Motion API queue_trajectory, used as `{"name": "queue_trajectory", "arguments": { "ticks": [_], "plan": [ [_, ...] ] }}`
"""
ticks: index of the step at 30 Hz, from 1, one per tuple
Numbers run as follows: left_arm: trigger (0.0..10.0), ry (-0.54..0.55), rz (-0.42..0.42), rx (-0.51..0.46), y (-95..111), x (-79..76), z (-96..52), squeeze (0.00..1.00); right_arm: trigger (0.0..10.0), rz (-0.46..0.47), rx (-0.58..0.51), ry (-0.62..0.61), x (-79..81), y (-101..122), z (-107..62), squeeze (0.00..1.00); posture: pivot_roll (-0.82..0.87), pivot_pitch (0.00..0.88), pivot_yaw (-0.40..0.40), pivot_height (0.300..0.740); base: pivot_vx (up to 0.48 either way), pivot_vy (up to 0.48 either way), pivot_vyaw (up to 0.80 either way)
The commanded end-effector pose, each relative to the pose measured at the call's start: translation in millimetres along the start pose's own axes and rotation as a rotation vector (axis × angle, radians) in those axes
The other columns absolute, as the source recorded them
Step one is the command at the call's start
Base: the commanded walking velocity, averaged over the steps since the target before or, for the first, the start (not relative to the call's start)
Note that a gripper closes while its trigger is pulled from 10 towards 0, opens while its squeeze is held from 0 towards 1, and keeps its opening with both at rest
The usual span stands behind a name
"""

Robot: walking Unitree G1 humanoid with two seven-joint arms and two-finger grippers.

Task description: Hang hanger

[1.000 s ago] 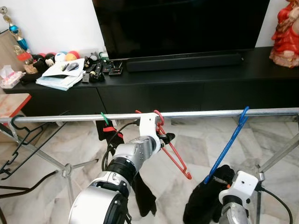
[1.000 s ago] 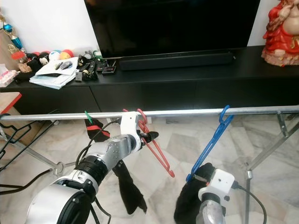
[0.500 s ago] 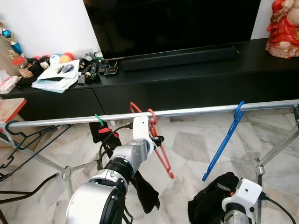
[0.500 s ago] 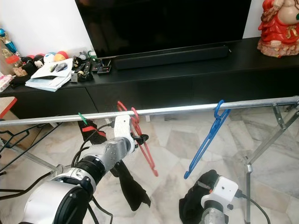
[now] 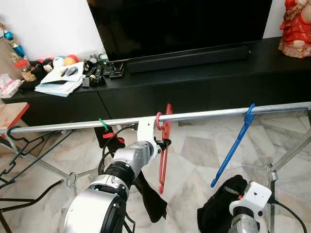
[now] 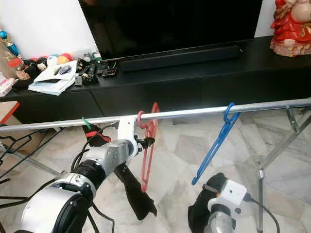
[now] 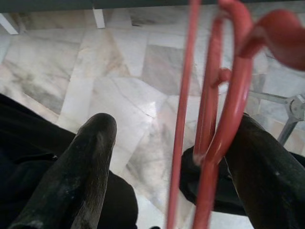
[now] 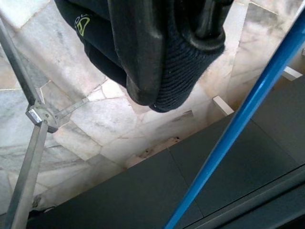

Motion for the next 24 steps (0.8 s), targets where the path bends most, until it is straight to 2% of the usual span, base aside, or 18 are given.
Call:
{"name": "queue_trajectory", "arguments": {
  "ticks": [1,5,6,7,8,13,24],
  "plan": [
    [10.0,0.027,-0.006,0.010,-6,15.1,-0.7,0.00,10.0,0.017,-0.008,0.003,6.1,1,-0.9,0.00,-0.01,0.069,0.226,0.740,0.000,0.000,0.00],
    [10.0,0.025,-0.015,0.008,-8,15.9,0.0,0.00,10.0,0.017,-0.014,0.000,4.9,2,-0.6,0.00,-0.02,0.068,0.226,0.740,0.000,0.000,0.00],
    [9.2,0.023,-0.015,0.008,-10,15.6,0.2,0.00,10.0,0.016,-0.015,-0.002,3.9,2,-0.4,0.00,-0.02,0.069,0.227,0.740,0.000,0.000,0.00],
    [0.7,0.012,-0.027,0.001,-10,14.5,0.4,0.00,10.0,0.015,-0.016,-0.004,2.9,3,-0.3,0.00,-0.02,0.069,0.227,0.740,0.000,0.000,0.00],
    [0.0,-0.010,-0.047,-0.008,-12,12.2,0.8,0.00,10.0,0.014,-0.016,-0.006,1.7,3,-0.1,0.00,-0.03,0.070,0.228,0.740,0.000,0.000,0.00],
    [0.0,-0.087,-0.059,-0.018,-14,4.1,1.0,0.00,10.0,0.011,-0.016,-0.011,-0.7,2,-0.5,0.00,-0.04,0.072,0.229,0.740,0.000,0.000,0.00],
    [0.0,-0.065,-0.075,-0.058,-11,11.2,0.7,0.00,10.0,0.011,-0.012,-0.007,1.1,1,-1.7,0.00,-0.04,0.074,0.229,0.740,0.000,0.000,0.00]
  ]
}}
Point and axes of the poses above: a point about 5 cm out from each wrist's last joint towards the gripper, its own z axis pointing out of the wrist towards the gripper, its own y axis along the axis of the wrist's last joint, x = y × z, the point moved 5 cm from there along z, pointing out of the wrist towards the gripper, and after that the axes turned 9 degrees about -z, right-handed, at the moved point
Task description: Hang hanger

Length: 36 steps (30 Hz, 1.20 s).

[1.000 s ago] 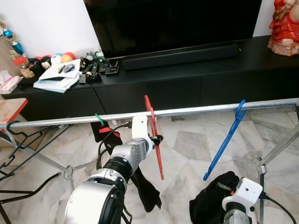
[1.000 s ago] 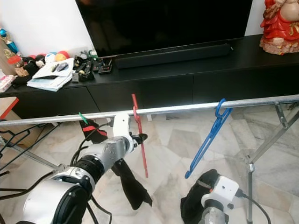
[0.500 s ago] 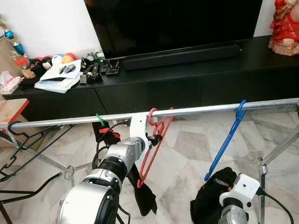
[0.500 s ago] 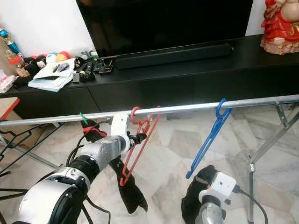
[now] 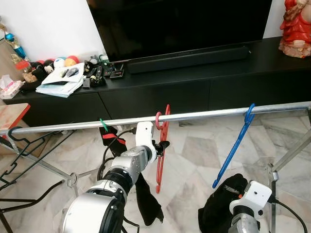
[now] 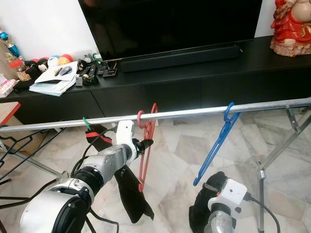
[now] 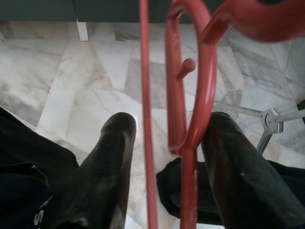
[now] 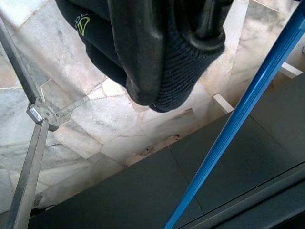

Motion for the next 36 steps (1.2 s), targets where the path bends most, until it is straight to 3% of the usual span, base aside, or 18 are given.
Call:
{"name": "queue_trajectory", "arguments": {
  "ticks": [1,8,36],
  "plan": [
    [0.0,0.033,-0.015,-0.001,-3,11.7,-1.8,0.00,10.0,0.014,-0.005,-0.001,3.9,-1,-2.2,0.00,-0.04,0.076,0.229,0.740,0.000,0.000,0.00],
    [0.0,0.033,-0.051,-0.043,3,12.2,-2.1,0.00,10.0,0.015,-0.004,0.001,4.9,-2,-4.0,0.00,-0.04,0.080,0.231,0.740,0.000,0.000,0.00],
    [0.0,0.022,-0.016,-0.050,-1,8.2,-1.5,0.00,10.0,0.069,0.035,0.013,13.6,-9,-6.8,0.00,-0.06,0.086,0.230,0.740,0.000,0.000,0.00]
  ]
}}
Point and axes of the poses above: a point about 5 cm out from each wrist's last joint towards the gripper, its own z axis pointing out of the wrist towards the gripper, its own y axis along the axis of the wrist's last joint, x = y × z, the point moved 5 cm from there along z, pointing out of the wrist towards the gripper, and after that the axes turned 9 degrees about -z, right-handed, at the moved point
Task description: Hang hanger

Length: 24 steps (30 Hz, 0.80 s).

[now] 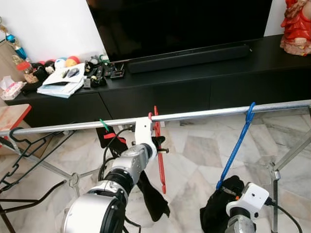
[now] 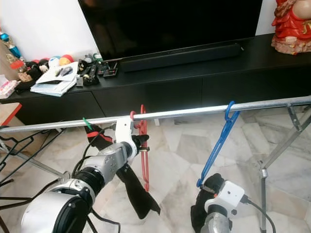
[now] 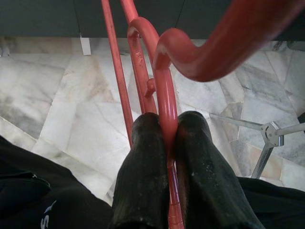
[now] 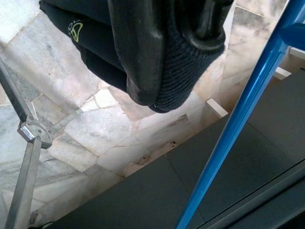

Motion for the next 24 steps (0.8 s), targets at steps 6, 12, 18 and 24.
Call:
{"name": "queue_trajectory", "arguments": {
  "ticks": [6,12,18,24],
  "plan": [
    [0.0,-0.039,0.053,0.002,-5,4.4,-3.0,0.00,10.0,0.028,0.011,-0.017,1.9,-3,-2.5,0.00,-0.05,0.086,0.229,0.740,0.000,0.000,0.00],
    [0.0,-0.151,0.149,-0.077,6,-11.4,-6.2,0.00,10.0,0.034,0.015,-0.034,-1.9,-5,-3.3,0.00,-0.05,0.088,0.229,0.740,0.000,0.000,0.00],
    [0.0,-0.187,0.245,-0.137,13,-14.8,-11.1,0.00,10.0,0.031,0.014,-0.038,-2.9,-5,-3.8,0.00,-0.05,0.089,0.229,0.740,0.000,0.000,0.00],
    [0.0,-0.189,0.269,-0.181,15,-8.8,-18.7,0.00,10.0,0.030,0.016,-0.042,-4.9,-5,-4.1,0.00,-0.04,0.087,0.224,0.740,0.000,0.000,0.00]
  ]
}}
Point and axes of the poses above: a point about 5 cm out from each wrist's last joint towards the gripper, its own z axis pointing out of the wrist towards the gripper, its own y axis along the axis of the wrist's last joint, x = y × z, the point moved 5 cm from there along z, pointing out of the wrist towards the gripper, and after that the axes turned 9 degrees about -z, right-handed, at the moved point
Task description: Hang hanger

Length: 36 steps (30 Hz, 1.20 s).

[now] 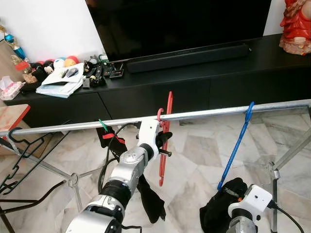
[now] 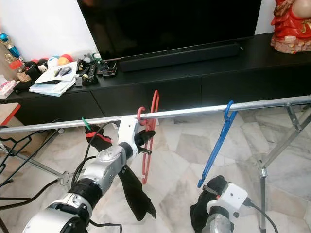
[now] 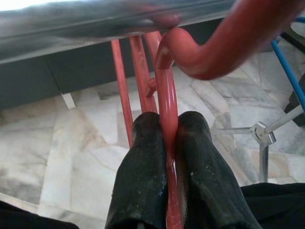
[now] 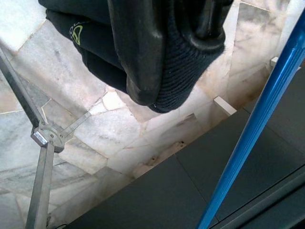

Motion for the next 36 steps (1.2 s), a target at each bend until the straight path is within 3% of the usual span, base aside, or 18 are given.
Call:
{"name": "queue_trajectory", "arguments": {
  "ticks": [1,7,8,9,10,11,12,13,18,21,31,36],
  "plan": [
    [0.0,0.009,0.045,-0.033,6,8.6,-6.2,0.00,10.0,0.008,0.007,-0.001,1.7,-3,-3.1,0.00,-0.04,0.086,0.222,0.740,0.000,0.000,0.00],
    [0.0,-0.018,0.141,-0.030,-2,9.6,-21.4,0.00,10.0,0.003,0.005,-0.001,0.8,-3,-2.9,0.00,-0.04,0.076,0.217,0.740,0.000,0.000,0.00],
    [1.1,-0.022,0.159,-0.019,-6,10.5,-25.3,0.00,10.0,0.003,0.005,0.000,0.9,-3,-2.9,0.00,-0.04,0.076,0.217,0.740,0.000,0.000,0.00],
    [3.8,-0.024,0.168,-0.011,-9,11.0,-27.8,0.00,10.0,0.002,0.006,0.000,0.8,-3,-3.1,0.00,-0.04,0.067,0.213,0.740,0.000,0.000,0.00],
    [4.4,-0.032,0.198,0.007,-17,13.5,-34.9,0.00,10.0,0.002,0.011,0.001,0.5,-4,-2.9,0.00,-0.04,0.063,0.211,0.740,0.000,0.000,0.00],
    [7.3,-0.036,0.210,0.018,-21,14.5,-38.7,0.00,10.0,0.001,0.013,0.001,0.4,-4,-2.6,0.00,-0.04,0.058,0.205,0.740,0.000,0.000,0.00],
    [7.3,-0.036,0.210,0.018,-21,14.5,-38.7,0.00,10.0,0.001,0.013,0.001,0.4,-4,-2.6,0.00,-0.04,0.058,0.205,0.740,0.000,0.000,0.00],
    [10.0,-0.039,0.224,0.032,-28,15.9,-45.2,0.00,10.0,-0.002,0.014,0.004,-0.2,-4,-2.0,0.00,-0.05,0.050,0.193,0.740,0.000,0.000,0.00],
    [10.0,-0.016,0.231,0.055,-39,21.3,-56.6,0.00,10.0,-0.017,0.012,0.015,-2.3,-1,0.7,0.00,-0.05,0.036,0.165,0.740,0.000,0.000,0.00],
    [10.0,0.055,0.284,0.071,-54,33.0,-67.3,0.00,10.0,-0.044,0.010,0.026,-9.5,3,5.6,0.00,-0.06,0.020,0.121,0.740,0.000,0.000,0.00],
    [10.0,0.136,0.219,0.161,-91,50.0,-90.0,0.00,10.0,-0.079,0.005,0.043,-17.1,9,11.1,0.00,-0.07,0.020,0.049,0.740,0.000,0.000,0.00],
    [10.0,0.190,0.241,0.156,-97,59.4,-102.7,0.00,10.0,-0.095,0.006,0.049,-20.4,10,10.7,0.00,-0.06,0.027,0.021,0.740,0.000,0.000,0.00]
  ]
}}
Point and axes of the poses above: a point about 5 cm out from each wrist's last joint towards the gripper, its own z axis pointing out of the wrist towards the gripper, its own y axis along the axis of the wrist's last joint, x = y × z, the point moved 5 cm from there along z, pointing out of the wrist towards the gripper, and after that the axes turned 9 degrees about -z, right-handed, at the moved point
